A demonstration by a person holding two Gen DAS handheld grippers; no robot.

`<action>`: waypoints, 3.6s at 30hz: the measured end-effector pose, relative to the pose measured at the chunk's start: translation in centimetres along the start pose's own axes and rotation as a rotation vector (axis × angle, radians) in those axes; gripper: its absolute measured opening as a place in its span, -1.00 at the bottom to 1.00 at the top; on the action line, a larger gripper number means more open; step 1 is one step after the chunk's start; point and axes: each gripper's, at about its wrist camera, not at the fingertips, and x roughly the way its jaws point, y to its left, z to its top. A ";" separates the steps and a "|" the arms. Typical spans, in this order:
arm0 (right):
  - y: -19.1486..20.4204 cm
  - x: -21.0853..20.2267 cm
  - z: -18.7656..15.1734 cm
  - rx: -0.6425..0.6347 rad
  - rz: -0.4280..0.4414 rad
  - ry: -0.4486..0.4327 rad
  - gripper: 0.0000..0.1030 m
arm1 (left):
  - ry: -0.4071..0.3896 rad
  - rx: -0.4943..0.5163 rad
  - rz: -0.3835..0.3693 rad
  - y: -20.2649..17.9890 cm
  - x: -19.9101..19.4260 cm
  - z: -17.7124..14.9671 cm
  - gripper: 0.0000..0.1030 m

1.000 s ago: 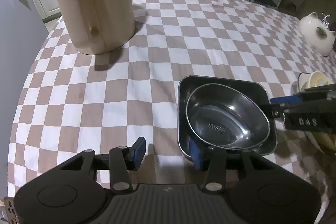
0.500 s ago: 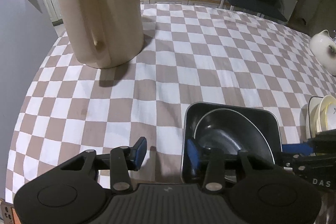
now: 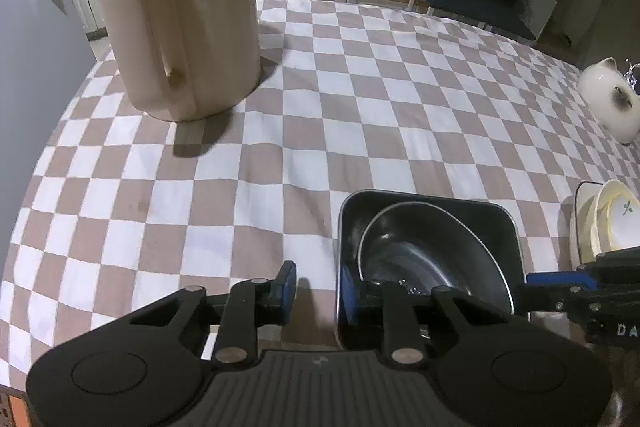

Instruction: Organize plates and bowls

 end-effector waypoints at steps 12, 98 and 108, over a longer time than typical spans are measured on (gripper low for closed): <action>-0.4 0.6 0.6 0.105 -0.020 -0.044 -0.80 | 0.049 -0.027 -0.060 0.0 0.7 -0.2 -0.88; -14.9 -17.1 -7.2 0.392 -0.195 -0.270 -0.84 | -0.045 0.131 -0.341 -22.7 -2.6 0.7 -0.90; -14.7 -16.4 -6.8 0.385 -0.201 -0.241 -0.84 | -0.028 0.137 -0.325 -22.6 -2.4 0.5 -0.89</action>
